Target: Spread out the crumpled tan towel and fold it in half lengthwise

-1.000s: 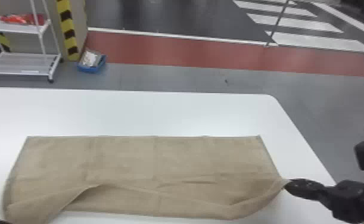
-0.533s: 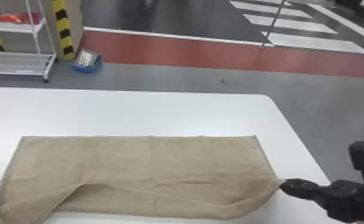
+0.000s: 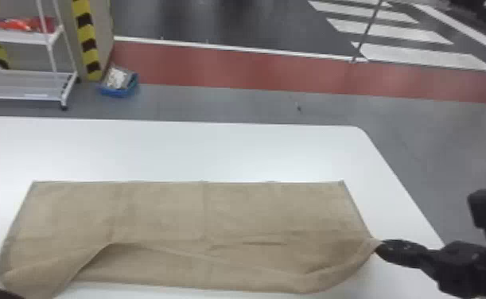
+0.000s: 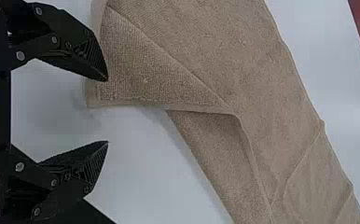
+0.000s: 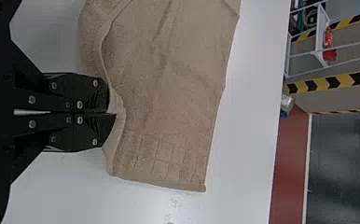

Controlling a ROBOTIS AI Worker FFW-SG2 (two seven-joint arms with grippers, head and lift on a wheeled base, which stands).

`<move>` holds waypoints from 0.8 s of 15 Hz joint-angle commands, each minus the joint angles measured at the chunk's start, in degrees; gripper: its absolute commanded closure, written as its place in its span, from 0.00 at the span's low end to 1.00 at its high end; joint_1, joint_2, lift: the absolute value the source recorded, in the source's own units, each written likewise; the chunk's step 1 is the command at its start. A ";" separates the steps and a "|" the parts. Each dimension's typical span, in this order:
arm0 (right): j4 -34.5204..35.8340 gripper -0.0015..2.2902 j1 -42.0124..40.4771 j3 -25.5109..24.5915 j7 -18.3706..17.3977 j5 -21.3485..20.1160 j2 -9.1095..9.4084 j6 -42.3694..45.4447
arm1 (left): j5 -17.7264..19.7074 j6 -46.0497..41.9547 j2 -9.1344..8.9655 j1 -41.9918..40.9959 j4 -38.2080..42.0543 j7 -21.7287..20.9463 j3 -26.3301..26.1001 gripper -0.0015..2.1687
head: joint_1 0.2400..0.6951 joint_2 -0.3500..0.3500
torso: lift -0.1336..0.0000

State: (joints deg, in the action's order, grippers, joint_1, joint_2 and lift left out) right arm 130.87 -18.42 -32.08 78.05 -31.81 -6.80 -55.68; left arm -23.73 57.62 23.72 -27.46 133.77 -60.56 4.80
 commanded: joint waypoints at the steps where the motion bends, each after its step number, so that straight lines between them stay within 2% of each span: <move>1: 0.00 0.87 -0.04 0.00 0.28 -0.01 0.04 0.00 | 0.00 0.00 0.01 0.04 0.00 -0.08 -0.14 0.22 | 1.00 0.18 | 0.07; 6: 0.00 0.87 0.05 0.00 0.28 -0.09 0.12 0.00 | -0.61 0.00 -0.17 0.13 -0.35 0.71 -0.76 0.22 | 1.00 0.18 | 0.07; 7: 0.00 0.87 -0.04 0.00 0.28 -0.01 0.12 0.00 | -1.14 0.35 -0.17 0.48 -0.61 1.06 -1.46 0.28 | 1.00 0.18 | 0.07; 10: 0.00 0.87 -0.13 -0.26 0.28 0.17 0.12 0.00 | -2.37 0.53 -0.17 0.92 -1.67 1.76 -2.08 0.29 | 1.00 0.18 | 0.07; 11: 0.00 0.87 -0.13 -0.44 0.28 0.26 0.12 0.00 | -2.37 0.53 -0.08 1.01 -1.76 2.03 -2.08 0.35 | 1.00 0.19 | 0.07; 12: 0.00 0.87 -0.21 -0.70 0.28 0.34 0.12 0.00 | -2.28 0.70 -0.08 1.18 -1.84 2.20 -1.90 0.46 | 1.00 0.19 | 0.07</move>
State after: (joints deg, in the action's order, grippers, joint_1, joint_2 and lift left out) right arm 130.87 -18.53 -32.49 78.05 -31.58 -6.68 -55.68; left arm -26.03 58.14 23.60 -26.45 132.09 -58.51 2.77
